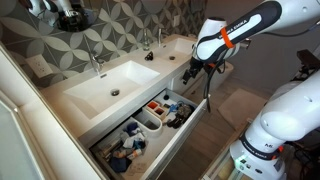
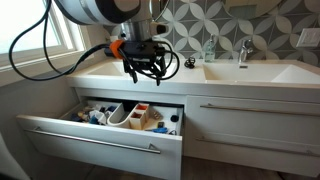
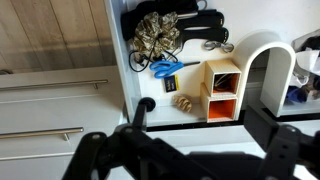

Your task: Pick up the black object next to the scissors in the drawer and put it on the bathroom counter

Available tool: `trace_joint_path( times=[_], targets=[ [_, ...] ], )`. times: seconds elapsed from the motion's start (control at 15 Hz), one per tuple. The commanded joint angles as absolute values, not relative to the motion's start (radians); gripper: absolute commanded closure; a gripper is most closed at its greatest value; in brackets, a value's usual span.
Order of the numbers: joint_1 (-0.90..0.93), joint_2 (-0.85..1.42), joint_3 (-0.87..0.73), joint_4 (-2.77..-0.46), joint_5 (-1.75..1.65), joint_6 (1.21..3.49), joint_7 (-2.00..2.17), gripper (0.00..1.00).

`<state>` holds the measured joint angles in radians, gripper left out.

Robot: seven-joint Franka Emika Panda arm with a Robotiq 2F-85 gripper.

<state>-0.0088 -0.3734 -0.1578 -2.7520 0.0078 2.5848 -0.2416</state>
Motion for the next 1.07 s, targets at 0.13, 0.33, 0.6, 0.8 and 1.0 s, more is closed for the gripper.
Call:
trace_joint_path(
  times=[0.13, 0.33, 0.6, 0.8, 1.0],
  targets=[
    [-0.006, -0.335, -0.142, -2.751, 0.004, 2.645, -0.256, 0.00],
    [0.026, -0.269, -0.145, -2.752, 0.031, 2.749, -0.287, 0.00],
    [0.058, -0.137, -0.145, -2.755, 0.058, 2.913, -0.288, 0.00],
    [0.120, -0.025, -0.172, -2.754, 0.157, 3.019, -0.347, 0.00],
    [0.183, 0.053, -0.147, -2.718, 0.409, 3.053, -0.560, 0.00]
  ],
)
